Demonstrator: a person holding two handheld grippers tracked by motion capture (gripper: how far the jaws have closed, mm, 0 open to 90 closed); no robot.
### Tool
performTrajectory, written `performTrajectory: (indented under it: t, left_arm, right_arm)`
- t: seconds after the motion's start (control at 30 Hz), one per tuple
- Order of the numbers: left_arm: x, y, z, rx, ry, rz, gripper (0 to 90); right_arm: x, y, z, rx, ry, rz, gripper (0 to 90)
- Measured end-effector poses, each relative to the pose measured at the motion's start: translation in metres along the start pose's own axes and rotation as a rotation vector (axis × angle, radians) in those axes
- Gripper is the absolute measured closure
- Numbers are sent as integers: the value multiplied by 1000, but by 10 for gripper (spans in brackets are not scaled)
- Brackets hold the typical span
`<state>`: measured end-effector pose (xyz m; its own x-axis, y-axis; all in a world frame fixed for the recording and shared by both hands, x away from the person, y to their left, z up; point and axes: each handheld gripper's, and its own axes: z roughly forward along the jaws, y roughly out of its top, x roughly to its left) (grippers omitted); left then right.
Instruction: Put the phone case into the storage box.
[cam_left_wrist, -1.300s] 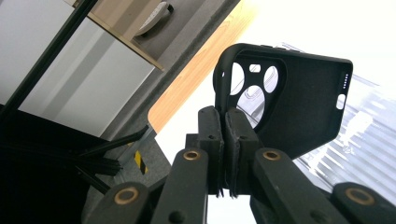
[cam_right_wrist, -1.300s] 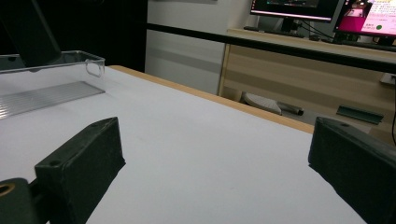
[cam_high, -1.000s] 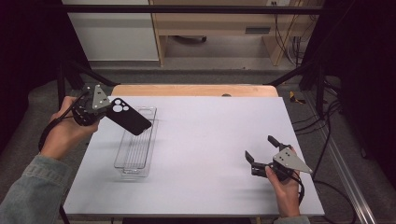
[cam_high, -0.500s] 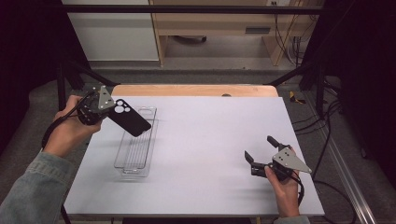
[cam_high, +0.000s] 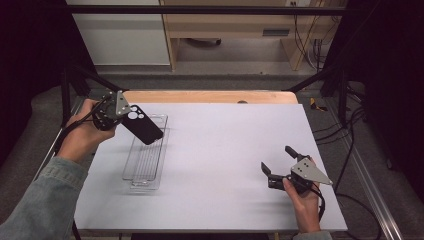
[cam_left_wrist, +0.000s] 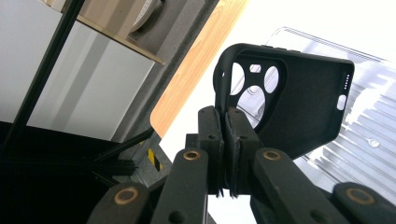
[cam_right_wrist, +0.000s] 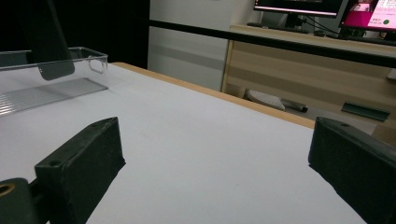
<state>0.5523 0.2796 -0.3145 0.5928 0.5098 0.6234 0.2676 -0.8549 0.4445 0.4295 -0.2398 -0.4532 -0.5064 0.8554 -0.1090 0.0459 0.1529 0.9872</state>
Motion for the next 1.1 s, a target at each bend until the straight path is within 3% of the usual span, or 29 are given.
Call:
performTrajectory:
  t: [1.1]
  left_arm:
    - [-3,0,12,-3,-2,22,854]
  right_arm:
    - [0,1,-1,-2,-6,-6,38]
